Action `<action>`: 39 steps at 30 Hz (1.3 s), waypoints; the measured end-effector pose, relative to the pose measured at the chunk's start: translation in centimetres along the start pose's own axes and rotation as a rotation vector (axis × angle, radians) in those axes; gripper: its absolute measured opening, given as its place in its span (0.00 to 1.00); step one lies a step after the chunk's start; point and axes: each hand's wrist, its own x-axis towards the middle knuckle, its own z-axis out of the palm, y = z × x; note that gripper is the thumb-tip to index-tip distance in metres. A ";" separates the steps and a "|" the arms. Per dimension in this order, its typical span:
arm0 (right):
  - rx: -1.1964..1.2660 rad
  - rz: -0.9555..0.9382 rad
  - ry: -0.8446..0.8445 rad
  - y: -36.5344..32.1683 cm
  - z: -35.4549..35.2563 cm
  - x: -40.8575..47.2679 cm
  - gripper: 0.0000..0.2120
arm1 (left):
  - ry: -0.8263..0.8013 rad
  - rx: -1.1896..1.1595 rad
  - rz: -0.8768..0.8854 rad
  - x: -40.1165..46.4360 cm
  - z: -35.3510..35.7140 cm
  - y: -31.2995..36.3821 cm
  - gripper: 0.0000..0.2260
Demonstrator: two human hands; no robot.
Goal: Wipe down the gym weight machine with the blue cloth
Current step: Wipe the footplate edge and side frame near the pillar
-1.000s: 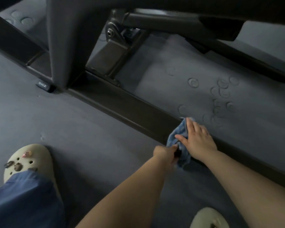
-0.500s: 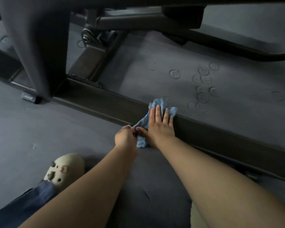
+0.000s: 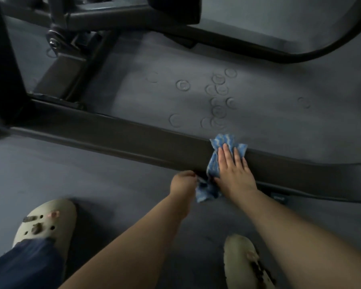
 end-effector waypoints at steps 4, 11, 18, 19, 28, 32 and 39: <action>-0.004 0.101 0.090 3.0 2.3 -1.5 0.45 | 0.178 1.185 0.625 0.1 -1.6 0.4 0.23; 0.011 0.060 0.198 -5.3 0.6 1.6 0.29 | 0.141 1.568 0.759 0.7 -2.6 2.0 0.20; 0.098 -0.069 0.263 -5.9 -0.1 1.3 0.35 | 0.169 1.527 0.695 -0.2 -2.0 1.6 0.24; 0.067 -0.096 0.223 -4.5 0.5 1.1 0.36 | 0.157 1.525 0.700 -0.5 -1.7 1.2 0.25; -0.135 0.026 0.208 10.6 4.1 -4.2 0.26 | -0.096 1.438 0.701 -3.7 3.6 -1.6 0.29; -0.141 0.089 0.142 13.9 5.1 -5.0 0.29 | -0.166 1.420 0.690 -4.2 6.4 -1.6 0.30; 0.110 0.124 0.084 11.3 4.6 -3.5 0.48 | -0.163 1.307 0.786 -3.6 10.7 -0.9 0.30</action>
